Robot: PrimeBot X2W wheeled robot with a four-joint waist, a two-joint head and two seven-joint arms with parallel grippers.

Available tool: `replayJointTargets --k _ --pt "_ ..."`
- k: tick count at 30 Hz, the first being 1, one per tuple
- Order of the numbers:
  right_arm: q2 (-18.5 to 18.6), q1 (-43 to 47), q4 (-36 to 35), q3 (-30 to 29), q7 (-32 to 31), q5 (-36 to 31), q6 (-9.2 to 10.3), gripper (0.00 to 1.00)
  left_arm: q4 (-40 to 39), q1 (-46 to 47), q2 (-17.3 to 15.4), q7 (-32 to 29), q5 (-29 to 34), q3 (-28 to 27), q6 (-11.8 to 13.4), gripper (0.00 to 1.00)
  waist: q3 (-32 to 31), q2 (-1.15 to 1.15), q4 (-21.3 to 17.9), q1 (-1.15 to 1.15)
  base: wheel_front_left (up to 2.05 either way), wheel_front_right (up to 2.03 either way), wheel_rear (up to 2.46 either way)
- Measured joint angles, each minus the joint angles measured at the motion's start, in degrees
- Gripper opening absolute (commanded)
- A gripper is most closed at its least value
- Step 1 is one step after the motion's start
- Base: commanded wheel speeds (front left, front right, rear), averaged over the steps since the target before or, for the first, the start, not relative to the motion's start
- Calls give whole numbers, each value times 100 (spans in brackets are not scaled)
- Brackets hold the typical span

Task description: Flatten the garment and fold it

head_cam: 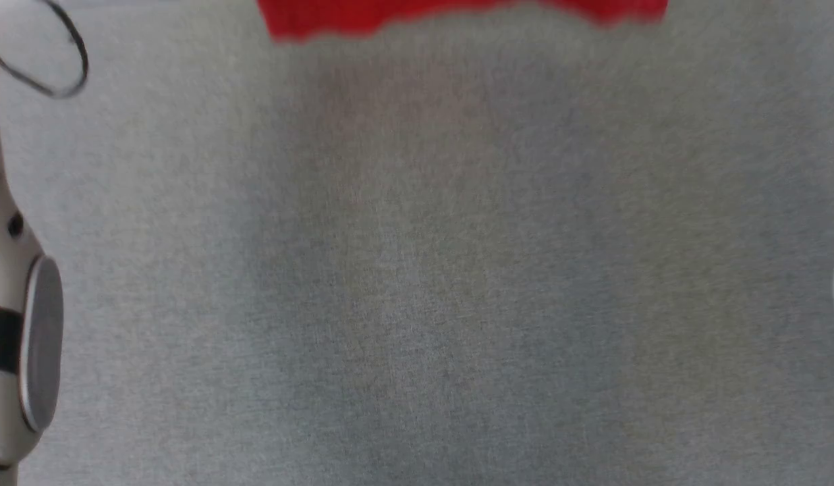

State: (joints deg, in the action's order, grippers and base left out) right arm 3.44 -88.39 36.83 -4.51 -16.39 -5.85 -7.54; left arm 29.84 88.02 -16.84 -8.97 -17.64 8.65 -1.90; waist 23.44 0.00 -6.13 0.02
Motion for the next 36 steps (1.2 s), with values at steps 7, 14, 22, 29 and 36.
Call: replayJointTargets --k 7,14,22,29,36 --pt "0 -508 285 -175 648 -600 0 0 192 298 214 999 -174 -70 -210 0 766 0 110 0 0 0 0" --pt "205 -678 514 -164 1202 -946 0 0 369 325 151 1858 -325 -65 -399 0 1409 0 318 -1 0 0 0" --pt "369 -504 635 278 1789 -797 0 0 64 -130 -76 2138 -890 260 -517 0 1928 0 548 0 0 0 0" --pt "563 597 -29 873 2038 227 0 0 -996 -1552 -798 2187 -1563 745 -521 0 1783 0 663 -2 0 0 0" --pt "1032 2329 -1369 972 1739 1136 0 0 -1954 -3205 -1187 2184 -1945 581 -501 0 1353 0 633 -3 0 0 0"
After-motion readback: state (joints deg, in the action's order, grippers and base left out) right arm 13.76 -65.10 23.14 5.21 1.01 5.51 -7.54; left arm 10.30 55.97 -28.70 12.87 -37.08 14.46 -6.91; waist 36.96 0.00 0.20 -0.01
